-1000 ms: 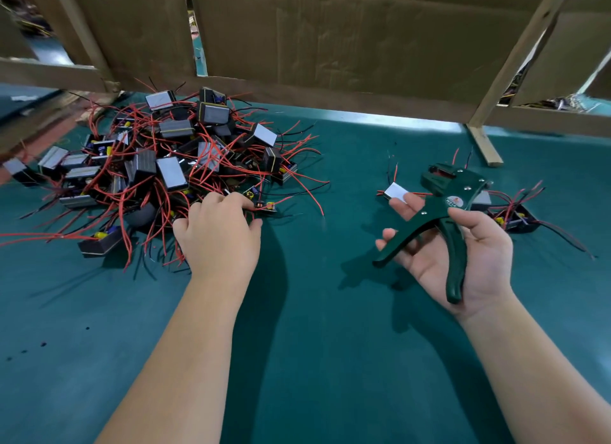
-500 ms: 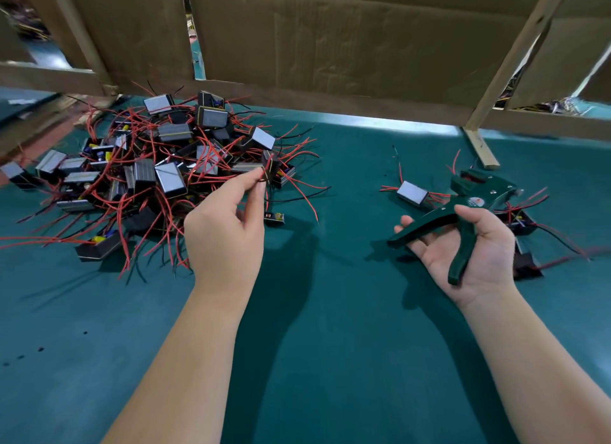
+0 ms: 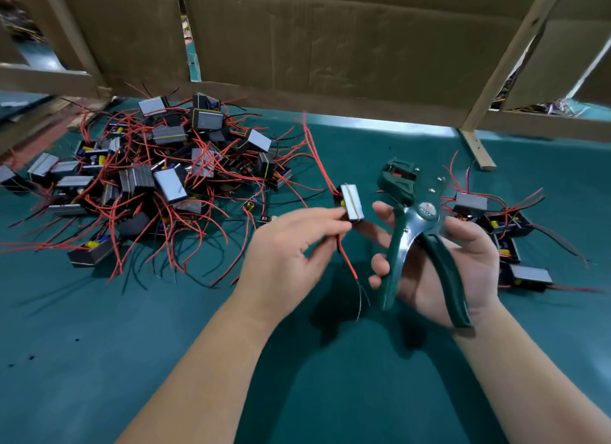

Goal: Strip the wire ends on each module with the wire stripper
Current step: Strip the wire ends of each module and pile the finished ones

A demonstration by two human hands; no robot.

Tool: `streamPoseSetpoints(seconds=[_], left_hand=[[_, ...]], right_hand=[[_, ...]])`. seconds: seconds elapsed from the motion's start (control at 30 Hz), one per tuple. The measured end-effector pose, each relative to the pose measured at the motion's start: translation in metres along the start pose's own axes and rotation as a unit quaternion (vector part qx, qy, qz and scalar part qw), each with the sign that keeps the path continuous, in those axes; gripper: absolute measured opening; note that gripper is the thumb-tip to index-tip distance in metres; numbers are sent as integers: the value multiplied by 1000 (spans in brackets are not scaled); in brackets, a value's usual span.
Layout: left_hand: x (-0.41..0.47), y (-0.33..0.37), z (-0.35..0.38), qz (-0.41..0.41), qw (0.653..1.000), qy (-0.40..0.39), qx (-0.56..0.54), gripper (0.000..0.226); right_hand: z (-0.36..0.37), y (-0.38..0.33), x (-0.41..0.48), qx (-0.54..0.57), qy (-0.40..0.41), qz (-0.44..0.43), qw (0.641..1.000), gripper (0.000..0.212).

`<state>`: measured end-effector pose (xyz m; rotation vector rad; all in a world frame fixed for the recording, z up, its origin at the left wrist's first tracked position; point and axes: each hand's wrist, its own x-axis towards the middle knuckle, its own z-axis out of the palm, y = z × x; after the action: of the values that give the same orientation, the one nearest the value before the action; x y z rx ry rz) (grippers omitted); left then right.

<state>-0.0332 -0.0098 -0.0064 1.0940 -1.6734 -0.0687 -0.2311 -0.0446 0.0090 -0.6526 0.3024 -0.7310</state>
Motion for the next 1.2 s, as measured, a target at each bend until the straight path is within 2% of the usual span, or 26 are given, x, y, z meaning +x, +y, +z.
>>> streamPoseSetpoints(seconds=[0.07, 0.17, 0.27, 0.4, 0.63, 0.73, 0.83, 0.9, 1.0, 1.2], left_hand=[[1, -1, -1, -13, 999, -32, -7, 19], [2, -4, -4, -20, 998, -59, -2, 19], [-1, -2, -4, -51, 994, -96, -13, 29], [1, 0, -7, -132, 982, -91, -96, 41], [4, 0, -5, -96, 984, -92, -117, 13], [3, 6, -6, -65, 992, -76, -71, 10], [3, 11, -7, -80, 991, -71, -83, 5], [2, 14, -8, -115, 984, -84, -109, 6], [2, 15, -8, -169, 969, -88, -157, 8], [5, 17, -4, -260, 906, -65, -327, 8]], right_hand=[[1, 0, -1, -3, -37, 11, 999, 67], [1, 2, -1, -35, -47, 21, 998, 74], [1, 5, 0, -71, -25, 31, 997, 83], [2, 8, 3, -77, 8, 29, 997, 88], [2, 6, 1, -59, -15, 45, 997, 81], [2, 7, 1, -50, -21, 65, 996, 78], [3, 9, 1, -43, -65, 99, 992, 62], [4, 11, 1, -56, -89, 124, 987, 52], [5, 13, 2, -58, -96, 142, 983, 51], [5, 15, 2, -60, -85, 138, 985, 50]])
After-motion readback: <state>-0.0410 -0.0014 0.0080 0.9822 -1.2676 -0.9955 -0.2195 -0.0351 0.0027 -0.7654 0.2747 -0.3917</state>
